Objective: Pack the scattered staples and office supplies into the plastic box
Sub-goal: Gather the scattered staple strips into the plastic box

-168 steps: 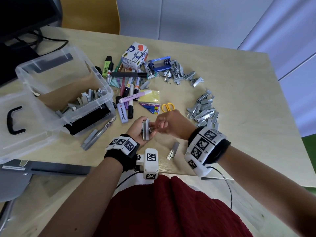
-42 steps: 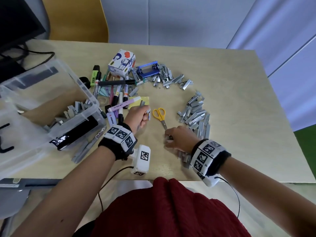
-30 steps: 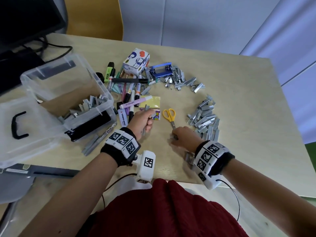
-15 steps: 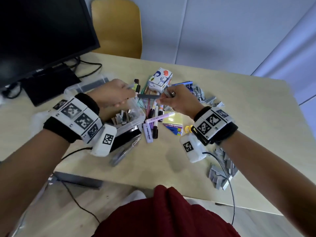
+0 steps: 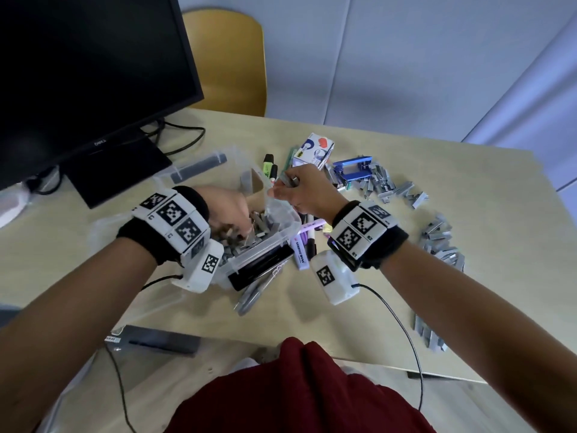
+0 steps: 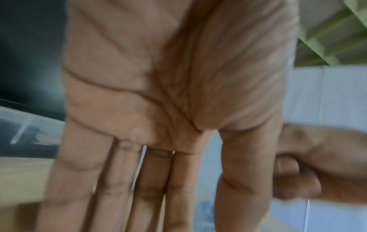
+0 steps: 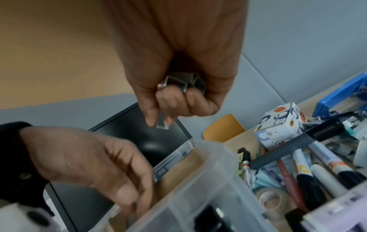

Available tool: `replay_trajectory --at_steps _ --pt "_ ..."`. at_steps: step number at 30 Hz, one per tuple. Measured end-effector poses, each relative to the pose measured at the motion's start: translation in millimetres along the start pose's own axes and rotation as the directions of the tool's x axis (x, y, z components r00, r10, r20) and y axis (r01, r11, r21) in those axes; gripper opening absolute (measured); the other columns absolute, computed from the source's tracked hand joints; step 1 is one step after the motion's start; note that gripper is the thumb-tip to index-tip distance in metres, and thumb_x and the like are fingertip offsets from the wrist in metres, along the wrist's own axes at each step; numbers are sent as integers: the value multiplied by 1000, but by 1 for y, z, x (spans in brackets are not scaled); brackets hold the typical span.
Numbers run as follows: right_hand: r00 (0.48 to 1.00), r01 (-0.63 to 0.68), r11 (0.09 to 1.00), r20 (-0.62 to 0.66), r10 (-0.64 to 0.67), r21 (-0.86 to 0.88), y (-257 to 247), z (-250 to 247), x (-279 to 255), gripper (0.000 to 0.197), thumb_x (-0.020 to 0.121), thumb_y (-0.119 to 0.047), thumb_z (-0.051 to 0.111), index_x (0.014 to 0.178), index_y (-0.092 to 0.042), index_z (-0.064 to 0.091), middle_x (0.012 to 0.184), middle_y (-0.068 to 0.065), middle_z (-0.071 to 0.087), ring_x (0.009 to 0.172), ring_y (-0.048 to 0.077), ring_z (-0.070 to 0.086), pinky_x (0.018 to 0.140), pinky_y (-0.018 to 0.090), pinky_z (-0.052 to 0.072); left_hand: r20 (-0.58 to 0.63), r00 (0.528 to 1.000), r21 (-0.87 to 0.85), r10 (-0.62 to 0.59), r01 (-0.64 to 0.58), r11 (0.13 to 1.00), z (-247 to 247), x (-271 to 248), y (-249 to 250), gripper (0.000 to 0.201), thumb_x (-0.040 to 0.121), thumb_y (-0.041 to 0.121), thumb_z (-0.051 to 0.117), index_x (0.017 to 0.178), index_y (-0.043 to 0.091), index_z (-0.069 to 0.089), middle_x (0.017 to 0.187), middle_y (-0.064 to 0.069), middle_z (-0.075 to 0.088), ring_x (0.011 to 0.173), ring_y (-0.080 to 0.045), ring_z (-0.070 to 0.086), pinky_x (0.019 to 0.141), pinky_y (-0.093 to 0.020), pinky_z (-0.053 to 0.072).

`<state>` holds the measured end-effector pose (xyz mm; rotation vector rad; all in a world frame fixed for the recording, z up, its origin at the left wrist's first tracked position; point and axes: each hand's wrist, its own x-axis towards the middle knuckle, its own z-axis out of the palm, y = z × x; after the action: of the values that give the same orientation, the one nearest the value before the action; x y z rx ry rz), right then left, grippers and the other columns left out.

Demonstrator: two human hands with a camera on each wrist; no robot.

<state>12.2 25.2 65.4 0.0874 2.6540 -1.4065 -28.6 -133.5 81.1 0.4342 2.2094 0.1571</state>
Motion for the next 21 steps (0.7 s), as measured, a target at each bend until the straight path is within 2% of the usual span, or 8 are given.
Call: replay_trajectory --at_steps 3,5,7,9,11,16,19,21 --pt "998 -26 999 51 25 32 -3 12 2 15 87 -11 61 76 -2 55 60 4 46 33 1 38 36 13 35 -40 998 -99 54 -58 993 -18 -8 -8 25 92 16 53 111 5 65 108 -6 65 94 -13 59 75 -17 45" --pt "995 -7 999 104 11 -37 -7 21 3 13 88 -10 59 78 -3 58 60 0 47 41 4 43 39 9 36 -159 985 -232 61 -98 968 -31 -9 -17 24 93 11 51 112 2 63 109 -10 64 87 -14 60 65 -14 49" --pt "987 46 987 161 -22 -152 -12 32 4 24 88 -11 58 66 -15 50 62 -3 47 50 6 44 48 10 39 -371 928 -272 16 -125 954 -43 -8 -27 21 92 15 54 106 4 66 97 -12 66 73 -14 57 56 -20 45" --pt "978 74 971 209 -26 -225 -18 43 7 25 88 -13 58 65 -14 46 64 -4 45 54 5 43 52 12 38 -515 856 -209 -49 -70 975 -55 -5 -36 25 91 23 54 101 5 67 99 -12 66 88 -24 59 71 -26 43" --pt "968 65 967 251 -1 -247 -23 55 10 20 89 -14 56 70 -11 49 65 -3 46 55 7 44 51 11 38 -498 865 -139 -66 -4 990 -65 -2 -41 35 93 27 49 105 -2 64 113 -17 63 107 -32 55 87 -34 42" --pt "949 82 958 315 9 -274 -33 72 12 27 89 -15 56 99 9 61 94 17 62 82 28 59 63 21 39 -415 897 -19 -148 155 988 -71 12 -50 54 86 48 45 108 0 58 121 -19 56 111 -32 53 93 -35 41" --pt "965 43 977 260 13 -210 -31 66 12 19 89 -14 57 102 -1 63 101 11 64 82 18 60 75 22 49 -395 905 42 -157 188 981 -71 24 -57 38 94 39 39 94 3 52 115 -20 57 105 -32 54 89 -36 43" --pt "981 68 939 192 -2 -338 -23 60 14 18 87 -13 57 102 -5 63 103 9 64 87 17 61 80 23 49 -392 906 71 -162 205 976 -73 28 -58 30 94 33 42 92 4 51 114 -20 57 105 -32 54 88 -35 43"
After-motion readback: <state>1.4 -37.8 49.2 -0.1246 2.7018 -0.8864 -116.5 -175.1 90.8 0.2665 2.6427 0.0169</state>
